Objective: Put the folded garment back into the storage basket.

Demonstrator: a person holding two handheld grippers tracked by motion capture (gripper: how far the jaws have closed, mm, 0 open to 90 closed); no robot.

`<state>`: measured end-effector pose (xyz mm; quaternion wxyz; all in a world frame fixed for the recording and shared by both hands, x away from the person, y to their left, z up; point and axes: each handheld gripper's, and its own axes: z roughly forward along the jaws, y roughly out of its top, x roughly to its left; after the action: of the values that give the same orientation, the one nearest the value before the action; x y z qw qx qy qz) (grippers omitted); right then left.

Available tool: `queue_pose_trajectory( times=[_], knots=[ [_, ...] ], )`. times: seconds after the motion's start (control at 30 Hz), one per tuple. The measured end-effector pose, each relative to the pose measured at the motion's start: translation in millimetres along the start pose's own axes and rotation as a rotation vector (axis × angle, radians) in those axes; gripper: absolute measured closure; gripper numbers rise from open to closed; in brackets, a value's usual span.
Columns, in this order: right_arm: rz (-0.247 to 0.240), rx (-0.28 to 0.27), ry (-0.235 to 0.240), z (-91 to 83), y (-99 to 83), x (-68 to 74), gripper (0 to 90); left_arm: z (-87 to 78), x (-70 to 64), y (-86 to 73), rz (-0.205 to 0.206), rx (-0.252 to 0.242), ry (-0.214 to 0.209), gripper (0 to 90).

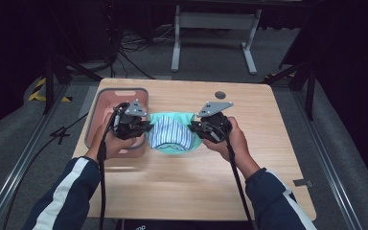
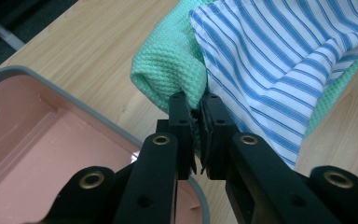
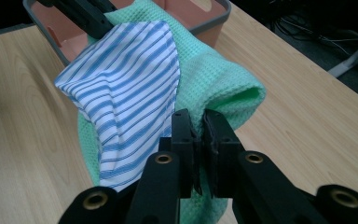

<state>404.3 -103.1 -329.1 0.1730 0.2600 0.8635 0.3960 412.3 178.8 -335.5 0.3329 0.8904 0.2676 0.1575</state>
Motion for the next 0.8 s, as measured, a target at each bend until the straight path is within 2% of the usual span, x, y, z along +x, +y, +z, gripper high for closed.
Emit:
queue_pose_trajectory(
  times=[0.2, 0.27, 0.57, 0.8],
  knots=[
    [-0.029, -0.006, 0.017, 11.8, 15.6, 5.0, 83.5, -11.2, 8.4, -5.8, -0.023, 0.002, 0.041, 84.2],
    [-0.032, -0.018, 0.030, 16.3, 21.2, 6.6, 83.4, -20.1, 12.9, -9.2, -0.044, 0.001, 0.062, 84.2],
    [-0.046, -0.043, 0.057, 27.8, 41.9, 12.6, 83.5, -39.2, 25.0, -17.7, -0.079, 0.016, 0.110, 84.2],
    [-0.066, -0.055, 0.097, 43.9, 61.2, 20.0, 83.4, -55.5, 32.9, -26.3, -0.106, 0.027, 0.181, 84.3]
  ],
)
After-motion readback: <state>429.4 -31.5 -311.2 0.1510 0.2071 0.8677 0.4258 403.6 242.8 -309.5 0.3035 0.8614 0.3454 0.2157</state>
